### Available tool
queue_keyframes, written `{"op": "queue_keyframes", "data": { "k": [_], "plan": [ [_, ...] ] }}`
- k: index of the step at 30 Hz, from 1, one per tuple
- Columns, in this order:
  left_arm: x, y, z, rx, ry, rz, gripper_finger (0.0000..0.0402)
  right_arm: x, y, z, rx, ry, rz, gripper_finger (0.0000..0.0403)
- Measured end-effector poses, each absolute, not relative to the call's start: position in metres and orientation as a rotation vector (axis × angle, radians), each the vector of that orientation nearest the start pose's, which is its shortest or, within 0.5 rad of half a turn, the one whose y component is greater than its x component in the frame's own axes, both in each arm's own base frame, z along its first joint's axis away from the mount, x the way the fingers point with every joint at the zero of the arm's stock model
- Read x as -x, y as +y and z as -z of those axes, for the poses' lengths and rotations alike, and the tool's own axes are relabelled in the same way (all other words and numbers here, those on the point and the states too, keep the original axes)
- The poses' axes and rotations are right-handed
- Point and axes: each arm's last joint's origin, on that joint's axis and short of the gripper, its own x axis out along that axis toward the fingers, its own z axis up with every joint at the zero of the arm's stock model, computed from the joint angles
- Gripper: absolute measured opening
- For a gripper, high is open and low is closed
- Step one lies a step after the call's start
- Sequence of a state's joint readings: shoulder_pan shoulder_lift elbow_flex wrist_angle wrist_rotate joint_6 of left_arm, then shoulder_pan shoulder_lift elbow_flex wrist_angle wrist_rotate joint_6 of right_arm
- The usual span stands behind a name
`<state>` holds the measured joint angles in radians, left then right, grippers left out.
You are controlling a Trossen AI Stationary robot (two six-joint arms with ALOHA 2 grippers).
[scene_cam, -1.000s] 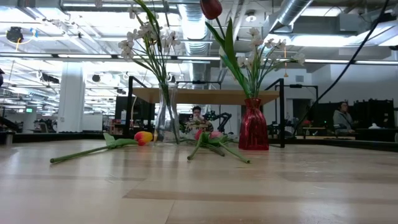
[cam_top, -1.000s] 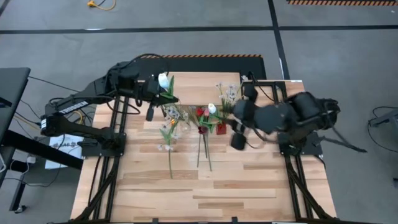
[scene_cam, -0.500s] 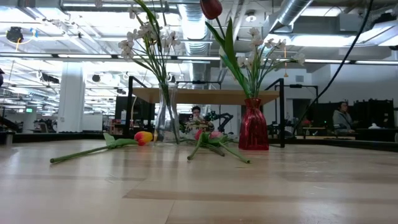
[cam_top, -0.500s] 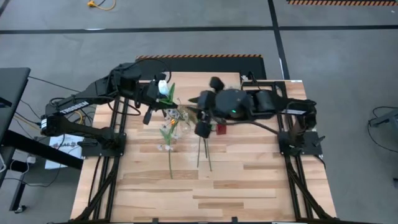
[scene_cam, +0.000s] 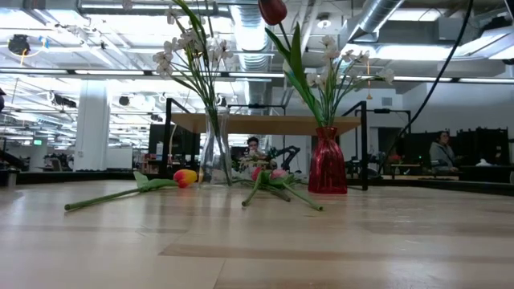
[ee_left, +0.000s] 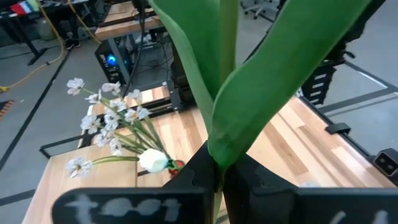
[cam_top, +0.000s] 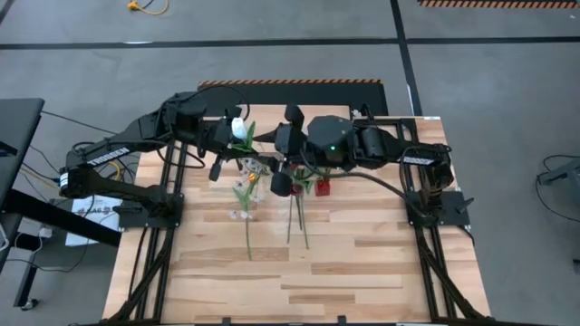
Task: Pick and place flowers into a vace then onto a shelf
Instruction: Put the blue flower into the transparent vase
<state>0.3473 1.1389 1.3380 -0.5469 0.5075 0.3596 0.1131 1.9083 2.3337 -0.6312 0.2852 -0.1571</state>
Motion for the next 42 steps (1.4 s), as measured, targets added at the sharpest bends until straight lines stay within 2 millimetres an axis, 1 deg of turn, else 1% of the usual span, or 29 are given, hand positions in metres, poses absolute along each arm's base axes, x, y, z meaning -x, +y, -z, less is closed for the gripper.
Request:
{"op": "queue_keyframes", "data": {
  "k": [3,10,13,17,24,26,27,28,30,31,38,42],
  "plan": [
    [-0.218,0.064,-0.417,-0.222,0.294,0.198,0.0000,-0.398,0.038,-0.489,0.205,0.212,0.153,0.0167],
    [-0.234,0.070,-0.407,-0.204,0.336,0.205,0.0000,-0.402,0.027,-0.486,0.185,0.222,0.186,0.0143],
    [-0.237,0.071,-0.406,-0.210,0.323,0.202,0.0000,-0.403,0.022,-0.483,0.171,0.248,0.197,0.0134],
    [-0.238,0.070,-0.408,-0.217,0.308,0.204,0.0000,-0.402,0.018,-0.480,0.152,0.275,0.208,0.0128],
    [-0.239,0.068,-0.408,-0.216,0.302,0.212,0.0000,-0.402,0.015,-0.481,0.156,0.268,0.211,0.0126],
    [-0.240,0.065,-0.409,-0.217,0.301,0.222,0.0000,-0.402,0.014,-0.481,0.165,0.272,0.212,0.0113],
    [-0.240,0.064,-0.409,-0.217,0.301,0.226,0.0000,-0.402,0.014,-0.480,0.178,0.277,0.210,0.0100],
    [-0.240,0.064,-0.408,-0.217,0.301,0.227,0.0001,-0.402,0.014,-0.480,0.190,0.279,0.209,0.0082],
    [-0.241,0.063,-0.408,-0.214,0.304,0.220,0.0003,-0.402,0.015,-0.480,0.207,0.280,0.204,0.0032],
    [-0.241,0.063,-0.408,-0.214,0.305,0.215,0.0005,-0.402,0.015,-0.480,0.209,0.280,0.201,0.0017],
    [-0.241,0.063,-0.408,-0.214,0.308,0.214,0.0026,-0.402,0.016,-0.480,0.216,0.278,0.195,0.0004],
    [-0.240,0.063,-0.408,-0.214,0.317,0.203,0.0057,-0.402,0.016,-0.480,0.216,0.279,0.193,0.0003]
  ]
}}
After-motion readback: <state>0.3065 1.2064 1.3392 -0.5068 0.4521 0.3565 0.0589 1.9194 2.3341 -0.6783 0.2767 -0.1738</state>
